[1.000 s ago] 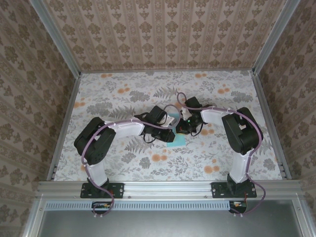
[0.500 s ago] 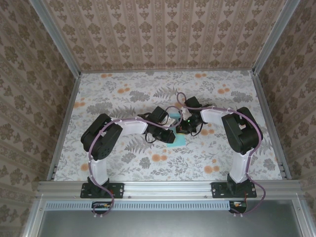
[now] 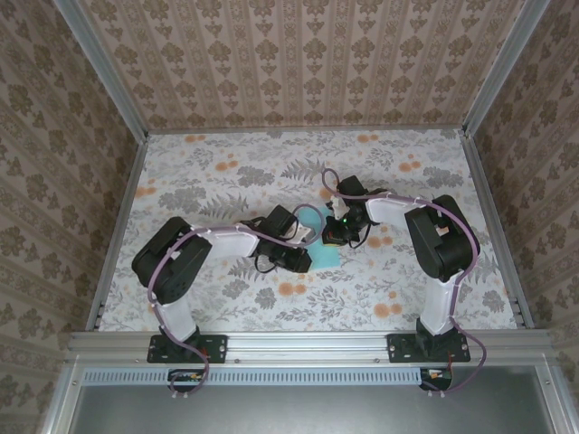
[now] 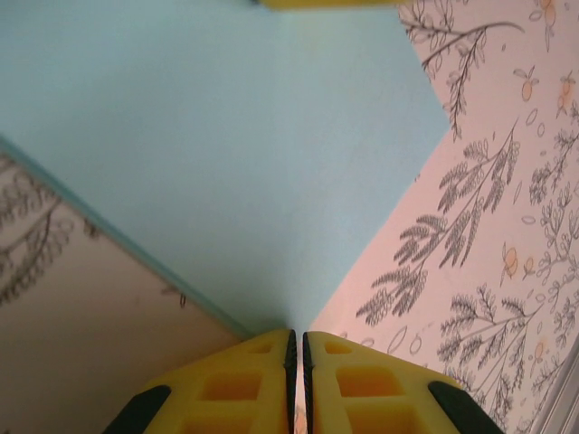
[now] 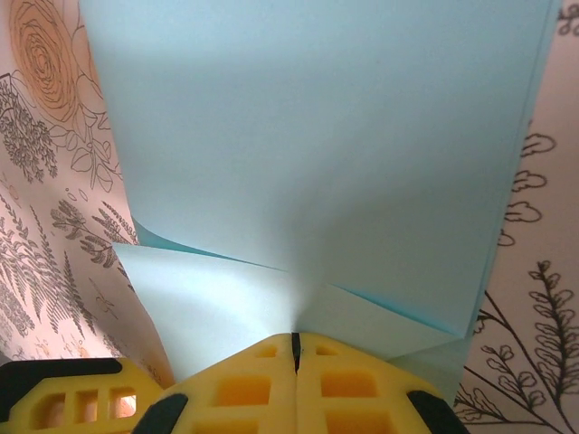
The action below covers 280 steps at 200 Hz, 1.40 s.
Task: Fold a paper plane with a square sheet of paper (fold left side to right side)
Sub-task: Fold the triangle a second time at the center of the table, then turn over the paper at the center of the table.
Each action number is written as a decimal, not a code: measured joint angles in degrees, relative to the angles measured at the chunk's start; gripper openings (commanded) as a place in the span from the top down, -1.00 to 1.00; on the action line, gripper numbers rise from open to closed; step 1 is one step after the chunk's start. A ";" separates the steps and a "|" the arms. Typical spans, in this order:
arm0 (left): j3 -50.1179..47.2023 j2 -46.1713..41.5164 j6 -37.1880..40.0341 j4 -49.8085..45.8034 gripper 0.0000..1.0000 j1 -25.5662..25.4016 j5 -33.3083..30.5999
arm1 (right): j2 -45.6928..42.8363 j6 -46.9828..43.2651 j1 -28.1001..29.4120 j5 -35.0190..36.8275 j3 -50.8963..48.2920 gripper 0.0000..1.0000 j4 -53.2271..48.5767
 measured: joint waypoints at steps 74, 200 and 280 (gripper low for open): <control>-1.84 -5.33 -1.11 -1.11 0.49 1.81 -0.28 | 0.00 0.02 0.04 0.09 0.28 0.98 -0.31; -4.37 -15.13 -7.30 7.98 -0.15 9.64 -5.29 | -21.66 1.16 -5.11 12.44 -7.17 -0.07 5.95; -2.62 -7.30 -8.59 11.41 -0.19 8.39 -3.04 | -28.02 4.04 -9.62 13.70 -17.55 -0.37 9.01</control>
